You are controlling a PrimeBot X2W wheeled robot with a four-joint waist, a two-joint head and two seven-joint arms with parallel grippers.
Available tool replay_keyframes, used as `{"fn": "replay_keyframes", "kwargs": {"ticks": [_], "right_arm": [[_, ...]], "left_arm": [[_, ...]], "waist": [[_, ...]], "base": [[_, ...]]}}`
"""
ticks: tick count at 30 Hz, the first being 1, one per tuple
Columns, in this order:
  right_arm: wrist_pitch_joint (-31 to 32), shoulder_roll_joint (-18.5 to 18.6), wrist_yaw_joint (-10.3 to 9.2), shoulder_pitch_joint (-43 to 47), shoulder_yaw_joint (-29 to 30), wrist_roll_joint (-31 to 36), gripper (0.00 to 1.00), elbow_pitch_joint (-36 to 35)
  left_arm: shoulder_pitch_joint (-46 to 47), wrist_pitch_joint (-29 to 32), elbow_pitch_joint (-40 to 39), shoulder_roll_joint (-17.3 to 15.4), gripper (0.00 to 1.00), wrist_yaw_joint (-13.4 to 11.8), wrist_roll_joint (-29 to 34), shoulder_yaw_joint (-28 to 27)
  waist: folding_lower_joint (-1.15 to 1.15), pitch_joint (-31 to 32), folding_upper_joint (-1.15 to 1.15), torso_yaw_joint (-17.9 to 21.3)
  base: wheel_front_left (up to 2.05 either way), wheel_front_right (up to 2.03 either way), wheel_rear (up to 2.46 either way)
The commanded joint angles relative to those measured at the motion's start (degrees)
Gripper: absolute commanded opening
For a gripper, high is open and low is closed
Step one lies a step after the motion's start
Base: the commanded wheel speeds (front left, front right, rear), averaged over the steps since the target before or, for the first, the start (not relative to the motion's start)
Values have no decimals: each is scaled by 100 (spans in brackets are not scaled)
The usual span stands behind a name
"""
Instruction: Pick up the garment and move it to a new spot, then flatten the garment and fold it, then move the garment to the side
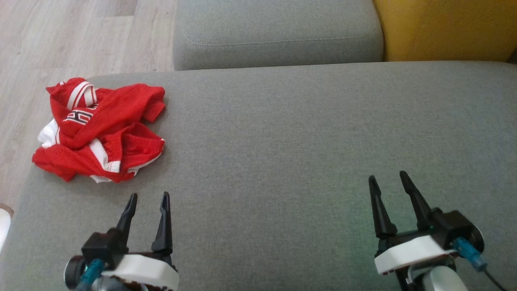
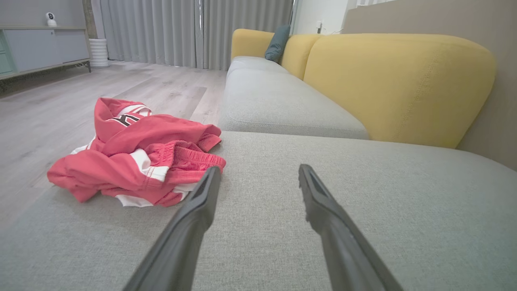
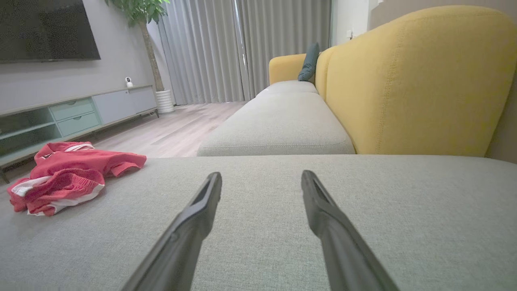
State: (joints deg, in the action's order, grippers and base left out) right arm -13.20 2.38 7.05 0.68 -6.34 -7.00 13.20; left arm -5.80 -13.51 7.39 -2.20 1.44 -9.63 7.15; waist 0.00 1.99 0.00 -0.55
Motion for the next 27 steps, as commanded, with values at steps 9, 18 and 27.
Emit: {"fn": "replay_keyframes", "kwargs": {"ticks": [9,18,27], "right_arm": [[-180,50,44,-272,-166,450,100,-218],[-180,50,44,-317,-103,384,100,-92],[-180,50,44,-356,-44,315,100,-45]], "left_arm": [[112,-149,-191,-67,100,-56,382,-159],[156,-149,-82,-67,100,-72,321,-186],[194,-149,-34,-67,100,-66,305,-196]], "waist": [[0,-6,0,-10],[0,-24,0,-15],[0,-24,0,-17]], "base": [[0,0,0],[0,0,0],[0,0,0]]}}
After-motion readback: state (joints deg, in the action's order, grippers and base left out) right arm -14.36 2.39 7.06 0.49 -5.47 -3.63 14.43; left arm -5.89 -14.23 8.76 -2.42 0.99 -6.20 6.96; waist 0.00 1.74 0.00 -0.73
